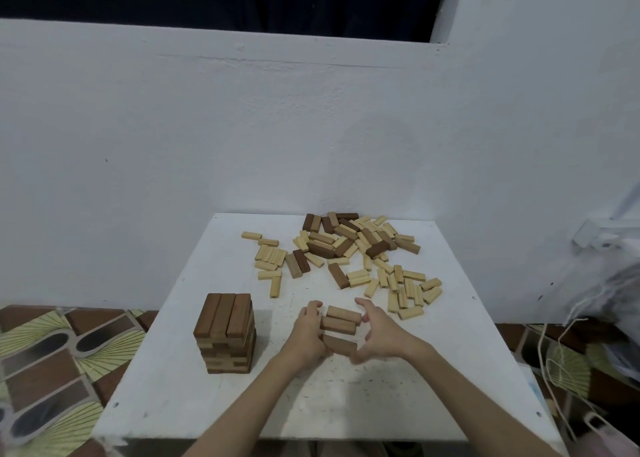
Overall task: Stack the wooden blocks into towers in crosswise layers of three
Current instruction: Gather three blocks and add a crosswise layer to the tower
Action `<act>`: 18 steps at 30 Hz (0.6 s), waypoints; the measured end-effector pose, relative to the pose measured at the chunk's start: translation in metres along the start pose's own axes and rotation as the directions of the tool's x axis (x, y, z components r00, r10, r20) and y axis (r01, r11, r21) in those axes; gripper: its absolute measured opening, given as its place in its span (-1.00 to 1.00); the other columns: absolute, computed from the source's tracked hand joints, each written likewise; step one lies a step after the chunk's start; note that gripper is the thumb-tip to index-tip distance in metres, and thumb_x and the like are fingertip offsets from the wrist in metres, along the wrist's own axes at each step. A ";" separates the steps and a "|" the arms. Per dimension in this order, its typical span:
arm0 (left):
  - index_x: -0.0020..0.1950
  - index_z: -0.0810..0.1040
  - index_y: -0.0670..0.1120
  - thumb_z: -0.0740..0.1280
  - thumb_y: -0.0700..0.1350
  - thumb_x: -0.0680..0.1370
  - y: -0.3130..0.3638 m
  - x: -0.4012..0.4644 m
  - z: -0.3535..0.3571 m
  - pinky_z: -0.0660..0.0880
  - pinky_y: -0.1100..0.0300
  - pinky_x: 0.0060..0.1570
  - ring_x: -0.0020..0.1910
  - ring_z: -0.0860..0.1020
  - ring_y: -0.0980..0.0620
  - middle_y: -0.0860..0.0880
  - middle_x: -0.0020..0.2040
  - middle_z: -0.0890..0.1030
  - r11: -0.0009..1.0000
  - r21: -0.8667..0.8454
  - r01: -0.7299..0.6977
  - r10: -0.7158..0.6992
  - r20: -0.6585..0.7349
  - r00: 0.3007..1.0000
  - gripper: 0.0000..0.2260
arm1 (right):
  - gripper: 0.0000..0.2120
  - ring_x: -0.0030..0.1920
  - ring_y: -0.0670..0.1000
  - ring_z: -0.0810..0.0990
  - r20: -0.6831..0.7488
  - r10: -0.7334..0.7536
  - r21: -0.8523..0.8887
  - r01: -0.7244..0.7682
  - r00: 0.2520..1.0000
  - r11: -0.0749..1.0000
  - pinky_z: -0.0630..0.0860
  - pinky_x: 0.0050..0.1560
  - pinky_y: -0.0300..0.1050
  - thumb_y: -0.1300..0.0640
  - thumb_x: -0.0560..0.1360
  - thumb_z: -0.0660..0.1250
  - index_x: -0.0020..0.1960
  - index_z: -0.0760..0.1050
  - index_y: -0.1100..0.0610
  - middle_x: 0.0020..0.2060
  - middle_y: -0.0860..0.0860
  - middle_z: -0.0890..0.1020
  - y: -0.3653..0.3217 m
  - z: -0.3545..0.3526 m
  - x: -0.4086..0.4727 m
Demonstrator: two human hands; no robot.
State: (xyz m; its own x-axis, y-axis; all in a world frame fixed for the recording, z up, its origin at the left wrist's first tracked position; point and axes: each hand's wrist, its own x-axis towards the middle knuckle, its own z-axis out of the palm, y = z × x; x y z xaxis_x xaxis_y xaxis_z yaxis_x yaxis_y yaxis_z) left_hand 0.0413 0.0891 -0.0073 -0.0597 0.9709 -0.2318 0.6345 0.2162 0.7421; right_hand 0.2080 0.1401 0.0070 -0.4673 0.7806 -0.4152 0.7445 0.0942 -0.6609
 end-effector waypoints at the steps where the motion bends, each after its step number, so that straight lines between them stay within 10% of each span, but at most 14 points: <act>1: 0.46 0.11 -0.14 0.46 -0.26 0.35 0.000 0.002 0.001 0.38 0.37 -0.11 0.09 0.42 0.04 -0.05 0.24 0.33 0.999 -0.030 0.023 -0.023 -0.008 1.000 -0.22 | 0.05 -0.01 -0.02 0.45 -0.005 -0.012 0.017 0.012 1.000 1.000 0.44 -0.15 -0.27 0.20 0.28 0.55 0.54 -0.05 0.01 0.20 0.04 0.28 0.000 0.001 0.000; 5: 0.34 0.21 -0.16 0.44 -0.31 0.37 -0.001 0.005 0.006 0.40 0.47 -0.35 -0.11 0.45 0.13 0.02 0.00 0.43 0.992 -0.106 0.063 -0.063 0.002 0.998 -0.37 | -0.07 -0.21 -0.11 0.44 -0.057 -0.043 0.139 0.051 0.997 0.989 0.43 -0.40 -0.38 0.30 0.37 0.49 0.54 -0.01 0.08 0.16 0.03 0.28 -0.001 0.004 0.000; 12: 0.41 0.16 -0.11 0.51 -0.26 0.32 0.000 0.011 0.005 0.51 0.19 0.03 0.19 0.43 -0.09 -0.09 0.31 0.32 0.984 -0.145 0.098 -0.102 -0.019 0.995 -0.23 | -0.12 -0.15 -0.04 0.45 -0.138 0.038 0.182 -0.012 0.990 0.983 0.48 -0.30 -0.29 0.31 0.37 0.47 0.52 0.06 0.04 0.17 0.07 0.33 0.004 0.003 0.002; 18: 0.46 0.11 -0.12 0.45 -0.39 0.36 -0.001 0.013 0.006 0.43 0.42 -0.47 -0.03 0.43 0.03 -0.08 0.31 0.33 0.962 -0.257 0.095 -0.090 0.030 0.995 -0.21 | -0.15 -0.15 -0.03 0.50 -0.145 0.088 0.219 -0.055 0.985 0.974 0.52 -0.24 -0.23 0.39 0.36 0.44 0.51 0.12 0.04 0.12 0.05 0.38 0.007 0.008 0.004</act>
State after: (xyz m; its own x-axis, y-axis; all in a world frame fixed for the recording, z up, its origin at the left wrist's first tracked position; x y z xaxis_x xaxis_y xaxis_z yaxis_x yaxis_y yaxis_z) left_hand 0.0445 0.1004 -0.0150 -0.0935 0.9440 -0.3165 0.4068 0.3264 0.8532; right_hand 0.2076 0.1392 -0.0044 -0.3258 0.8672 -0.3766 0.6464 -0.0863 -0.7581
